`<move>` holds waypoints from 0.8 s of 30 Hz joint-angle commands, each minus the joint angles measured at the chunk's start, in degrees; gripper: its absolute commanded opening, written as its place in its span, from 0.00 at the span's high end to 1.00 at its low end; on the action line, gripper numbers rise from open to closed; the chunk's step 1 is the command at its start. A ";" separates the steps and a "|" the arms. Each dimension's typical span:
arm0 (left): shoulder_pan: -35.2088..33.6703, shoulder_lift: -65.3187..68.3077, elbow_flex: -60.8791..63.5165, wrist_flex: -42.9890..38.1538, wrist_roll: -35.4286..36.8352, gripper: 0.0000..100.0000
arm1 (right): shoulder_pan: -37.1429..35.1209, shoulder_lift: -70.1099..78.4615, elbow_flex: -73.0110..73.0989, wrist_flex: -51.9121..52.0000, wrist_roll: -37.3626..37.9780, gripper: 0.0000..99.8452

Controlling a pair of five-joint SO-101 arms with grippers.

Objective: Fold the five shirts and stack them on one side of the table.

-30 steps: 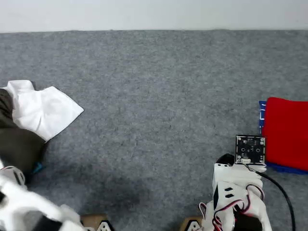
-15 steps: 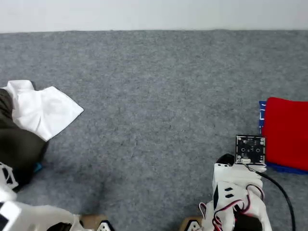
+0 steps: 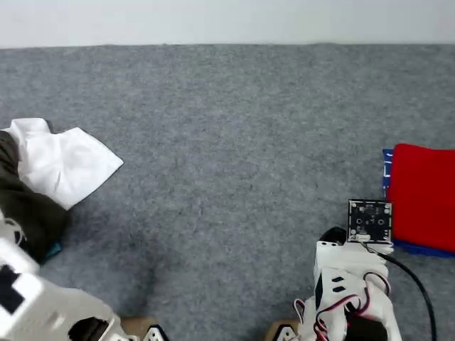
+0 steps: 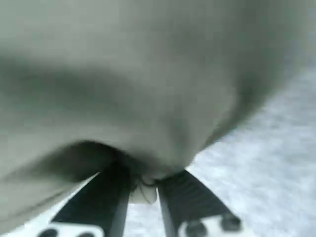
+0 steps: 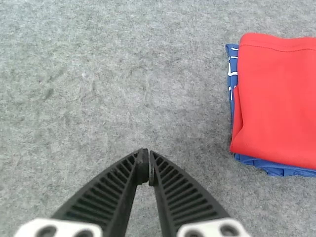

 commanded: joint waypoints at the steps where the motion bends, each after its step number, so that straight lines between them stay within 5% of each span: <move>1: 3.96 -13.19 -1.27 5.63 -0.44 0.99 | -0.31 -0.48 -0.35 -1.19 0.79 0.99; 10: 19.25 -35.08 -21.41 16.53 -0.18 0.99 | -0.40 -0.48 -0.35 -1.19 0.79 0.99; 19: 29.89 -23.82 -52.88 17.67 7.65 0.98 | -0.48 -0.48 -0.35 -1.19 0.79 0.99; 24: 41.49 -14.95 -74.07 17.23 9.58 0.98 | -0.48 -0.48 -0.35 -1.19 0.79 0.99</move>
